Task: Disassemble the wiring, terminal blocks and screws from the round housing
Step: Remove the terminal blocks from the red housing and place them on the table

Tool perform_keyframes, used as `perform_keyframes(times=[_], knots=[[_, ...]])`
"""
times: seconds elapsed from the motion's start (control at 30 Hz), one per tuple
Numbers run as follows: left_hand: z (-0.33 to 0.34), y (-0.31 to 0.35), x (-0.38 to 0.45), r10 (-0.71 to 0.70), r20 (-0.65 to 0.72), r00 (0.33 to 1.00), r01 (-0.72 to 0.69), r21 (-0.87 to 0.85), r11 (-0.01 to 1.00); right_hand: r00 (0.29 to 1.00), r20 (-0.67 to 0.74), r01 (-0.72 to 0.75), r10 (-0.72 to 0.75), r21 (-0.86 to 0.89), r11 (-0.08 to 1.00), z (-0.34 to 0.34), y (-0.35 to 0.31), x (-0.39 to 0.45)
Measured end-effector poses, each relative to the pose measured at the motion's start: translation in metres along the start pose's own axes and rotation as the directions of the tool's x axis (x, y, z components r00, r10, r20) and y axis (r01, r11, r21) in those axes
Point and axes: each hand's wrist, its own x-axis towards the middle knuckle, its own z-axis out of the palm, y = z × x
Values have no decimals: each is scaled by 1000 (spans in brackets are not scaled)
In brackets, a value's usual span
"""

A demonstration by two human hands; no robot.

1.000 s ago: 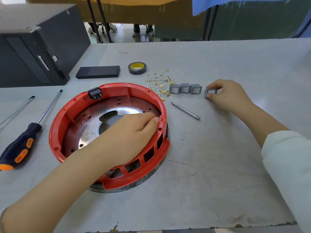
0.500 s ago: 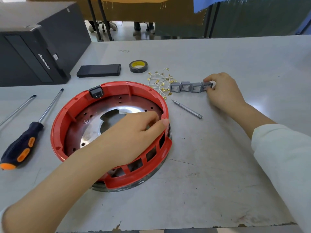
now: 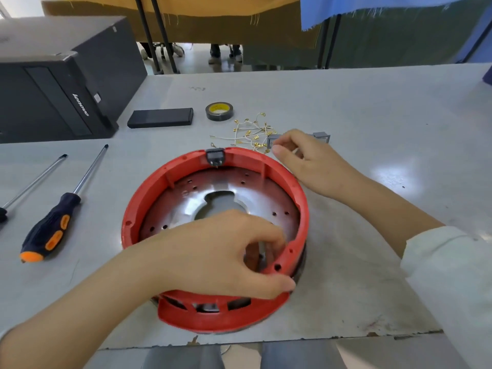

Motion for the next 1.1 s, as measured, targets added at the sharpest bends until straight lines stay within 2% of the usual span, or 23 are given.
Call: perform_keyframes(times=[0.07,0.1,0.17,0.23,0.27,0.33,0.37,0.47,0.5,0.6,0.67,0.73,0.8,0.83,0.9,1.0,1.1], knots=[[-4,3,-6,-34,49,998,38,-84,996,995,98,28,-29,4,1000,1,-10,-1],[-7,2,-8,-57,8,998,58,-94,994,988,152,36,-36,8,999,1,-15,-2],[-14,-6,-9,-121,-198,973,111,-63,992,977,209,25,-27,12,1000,0,-20,-2],[-21,-18,-6,-213,-409,887,231,-7,973,982,188,8,-1,-38,999,0,-23,-2],[-24,-24,-3,-284,-454,845,312,-12,950,987,158,2,9,-72,997,1,-24,-2],[-29,-36,9,-444,-432,785,448,-100,889,995,96,-24,36,-126,992,5,-27,-4],[-31,-40,19,-508,-391,768,472,-190,861,996,67,-42,53,-154,987,6,-30,-5],[-35,-33,45,-605,-315,731,447,-450,773,992,34,-112,123,-233,966,4,-38,-11],[-35,-28,54,-604,-319,731,443,-451,775,985,62,-141,158,-218,966,1,-41,-15],[-27,-10,73,-583,-278,763,500,-317,806,933,267,-251,240,7,968,-10,-50,-27],[-22,-2,78,-615,-241,751,561,-259,786,888,386,-277,249,17,961,-19,-53,-33],[-15,3,71,-581,-214,786,539,-224,812,867,426,-261,257,-51,964,-27,-52,-38],[-9,3,60,-524,-205,827,499,-161,851,897,375,-238,234,-34,971,-33,-48,-40],[-6,5,53,-503,-201,841,485,-134,864,926,328,-191,187,-20,981,-35,-45,-40],[-3,9,40,-441,-180,879,436,-68,897,959,283,26,4,-101,995,-36,-41,-42],[-13,10,16,-324,-47,945,328,146,933,904,363,326,-226,-243,914,-31,-40,-42],[-27,5,-7,-238,173,956,205,191,960,865,438,402,-243,-318,859,-29,-38,-41]])
